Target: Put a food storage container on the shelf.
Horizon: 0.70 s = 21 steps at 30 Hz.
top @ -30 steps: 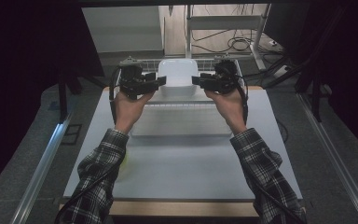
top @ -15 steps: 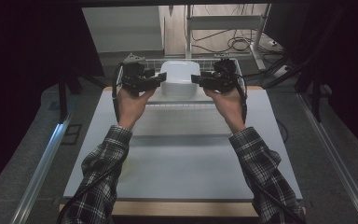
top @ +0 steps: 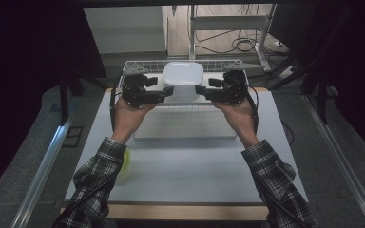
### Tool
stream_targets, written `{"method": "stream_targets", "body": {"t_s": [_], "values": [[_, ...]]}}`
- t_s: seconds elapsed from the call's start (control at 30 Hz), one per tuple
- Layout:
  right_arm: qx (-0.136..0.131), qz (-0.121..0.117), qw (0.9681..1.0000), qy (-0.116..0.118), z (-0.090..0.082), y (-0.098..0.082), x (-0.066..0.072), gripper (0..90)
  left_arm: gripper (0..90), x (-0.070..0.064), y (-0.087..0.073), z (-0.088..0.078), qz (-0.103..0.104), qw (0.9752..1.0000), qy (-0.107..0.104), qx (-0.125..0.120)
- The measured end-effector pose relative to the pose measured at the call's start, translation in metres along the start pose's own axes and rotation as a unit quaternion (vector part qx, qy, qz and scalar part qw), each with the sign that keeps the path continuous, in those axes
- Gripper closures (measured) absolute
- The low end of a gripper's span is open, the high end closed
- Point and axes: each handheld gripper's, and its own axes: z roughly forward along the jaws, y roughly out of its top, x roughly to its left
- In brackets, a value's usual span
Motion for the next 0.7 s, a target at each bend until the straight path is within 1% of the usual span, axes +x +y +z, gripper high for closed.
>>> {"method": "stream_targets", "body": {"t_s": [0.03, 0.07, 0.13, 0.2, 0.27, 0.4, 0.47, 0.5, 0.7], "values": [[0.0, 0.0, 1.0, 0.0, 0.0, 0.0, 0.0, 32.9, 23.6, 0.0, 0.0, 0.0, 0.0, 1.0, 0.0, 0.0], [0.002, -0.001, 1.0, 0.002, -0.001, -0.002, 0.001, 32.0, 23.6, -0.001, -0.003, -0.001, 0.003, 1.0, -0.004, 0.001], [0.004, -0.003, 1.0, 0.007, -0.002, -0.007, 0.003, 30.5, 20.5, -0.003, -0.008, -0.002, 0.007, 0.9999, -0.016, 0.001], [0.008, -0.007, 0.9999, 0.011, -0.004, -0.013, 0.006, 27.6, 16.5, -0.006, -0.012, -0.004, 0.011, 0.9997, -0.019, 0.003], [0.009, -0.008, 0.9998, 0.013, -0.005, -0.015, 0.008, 26.4, 15.3, -0.009, -0.016, -0.005, 0.015, 0.9995, -0.027, 0.004], [0.012, -0.016, 0.9996, 0.02, -0.008, -0.024, 0.013, 23.1, 12.0, -0.014, -0.026, -0.011, 0.013, 0.9991, -0.04, 0.004], [0.014, -0.025, 0.9992, 0.026, -0.01, -0.032, 0.018, 20.8, 9.3, -0.018, -0.031, -0.013, 0.012, 0.999, -0.043, 0.008], [0.014, -0.025, 0.9992, 0.026, -0.01, -0.032, 0.018, 20.8, 9.3, -0.019, -0.033, -0.015, 0.014, 0.9988, -0.045, 0.011], [0.021, -0.037, 0.9982, 0.043, -0.017, -0.051, 0.028, 15.2, 6.6, -0.031, -0.052, -0.021, 0.025, 0.9977, -0.059, 0.02]]}}
